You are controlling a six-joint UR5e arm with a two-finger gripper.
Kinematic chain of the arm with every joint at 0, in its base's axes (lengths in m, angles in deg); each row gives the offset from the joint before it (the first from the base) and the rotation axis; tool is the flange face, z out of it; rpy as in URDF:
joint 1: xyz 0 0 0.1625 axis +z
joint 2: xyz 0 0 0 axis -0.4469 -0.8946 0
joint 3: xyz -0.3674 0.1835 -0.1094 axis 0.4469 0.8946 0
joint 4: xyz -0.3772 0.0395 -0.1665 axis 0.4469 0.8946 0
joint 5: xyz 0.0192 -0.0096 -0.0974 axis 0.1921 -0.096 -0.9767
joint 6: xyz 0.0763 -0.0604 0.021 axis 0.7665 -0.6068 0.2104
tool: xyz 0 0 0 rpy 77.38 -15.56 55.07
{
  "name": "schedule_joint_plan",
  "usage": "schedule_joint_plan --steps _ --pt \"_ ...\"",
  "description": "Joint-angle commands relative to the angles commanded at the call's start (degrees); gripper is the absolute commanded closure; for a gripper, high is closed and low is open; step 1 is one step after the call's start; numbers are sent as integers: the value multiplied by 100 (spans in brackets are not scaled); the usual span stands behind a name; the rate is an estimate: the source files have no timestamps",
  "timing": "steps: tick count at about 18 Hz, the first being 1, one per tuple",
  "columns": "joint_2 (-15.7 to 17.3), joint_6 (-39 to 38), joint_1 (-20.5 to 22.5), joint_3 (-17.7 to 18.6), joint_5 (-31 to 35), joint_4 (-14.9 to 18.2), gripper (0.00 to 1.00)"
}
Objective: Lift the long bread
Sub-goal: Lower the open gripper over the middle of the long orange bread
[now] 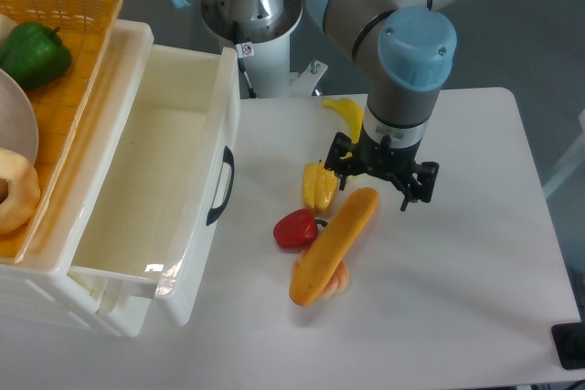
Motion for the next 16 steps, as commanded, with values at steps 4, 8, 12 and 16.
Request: schedule_joint_plan --steps 4,8,12,16 --pt "-123 88 -17 0 0 -9 0" --pt "-246 70 -44 53 26 -140 0" --pt "-290 27 -70 360 18 -746 0" --pt "-439 53 -149 387 -113 -800 0"
